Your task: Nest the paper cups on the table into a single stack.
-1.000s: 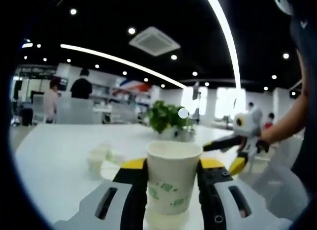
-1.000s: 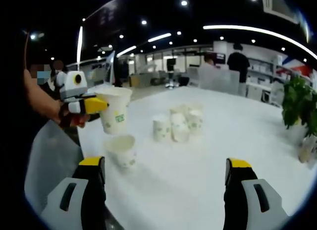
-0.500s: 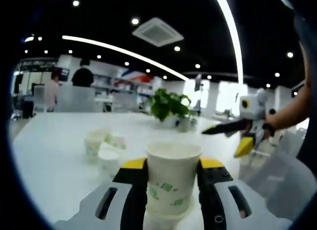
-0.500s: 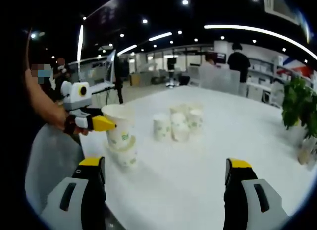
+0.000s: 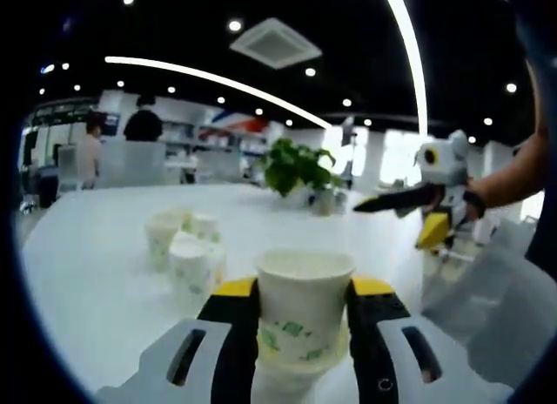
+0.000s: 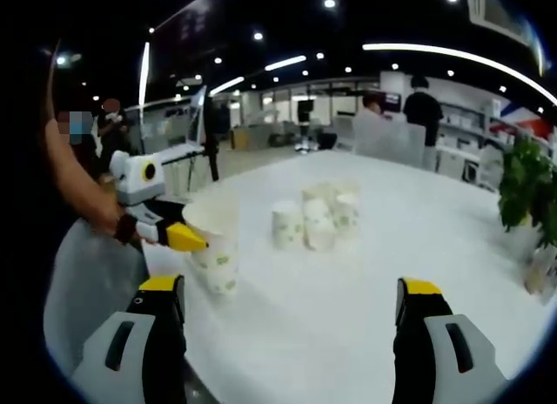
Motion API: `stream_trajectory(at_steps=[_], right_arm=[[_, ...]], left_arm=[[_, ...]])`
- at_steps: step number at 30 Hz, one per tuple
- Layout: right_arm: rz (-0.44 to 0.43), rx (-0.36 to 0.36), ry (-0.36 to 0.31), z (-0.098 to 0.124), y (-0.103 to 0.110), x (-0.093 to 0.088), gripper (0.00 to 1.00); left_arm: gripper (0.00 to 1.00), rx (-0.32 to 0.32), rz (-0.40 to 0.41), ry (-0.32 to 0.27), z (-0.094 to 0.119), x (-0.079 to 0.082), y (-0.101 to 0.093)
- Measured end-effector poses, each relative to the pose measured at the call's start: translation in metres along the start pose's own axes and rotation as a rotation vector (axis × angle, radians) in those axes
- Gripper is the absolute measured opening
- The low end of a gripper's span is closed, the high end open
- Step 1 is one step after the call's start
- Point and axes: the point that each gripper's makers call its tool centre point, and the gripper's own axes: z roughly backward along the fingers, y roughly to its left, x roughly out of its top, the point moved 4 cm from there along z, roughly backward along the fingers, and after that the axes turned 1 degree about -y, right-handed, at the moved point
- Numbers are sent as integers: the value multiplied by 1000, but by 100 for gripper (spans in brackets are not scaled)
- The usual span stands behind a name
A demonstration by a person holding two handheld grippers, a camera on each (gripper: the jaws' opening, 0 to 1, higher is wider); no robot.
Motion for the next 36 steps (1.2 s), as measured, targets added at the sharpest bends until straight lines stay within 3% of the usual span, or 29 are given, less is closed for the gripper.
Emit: stream_trajectory(at_steps=[3,5,20,22,30,36], right_arm=[[4,3,2,-1,0,0,100],[5,3,3,-1,1,-1,100],[-1,8,-1,-5,2,-2,100],[-1,7,-3,-5,2,-2,100],[-9,2,-13,-8,-1,-1,100],[-3,-4,-26,-12,-4,5,100]], left_arm=[[39,36,-34,77,1,-12,5],[40,37,-37,93,-1,-17,5],[44,21,-51,119,0,-16,6],[47,21,-50,122,1,-16,7],[78,35,-35,98,6,-1,12],[84,51,-35,61,14,24,25]])
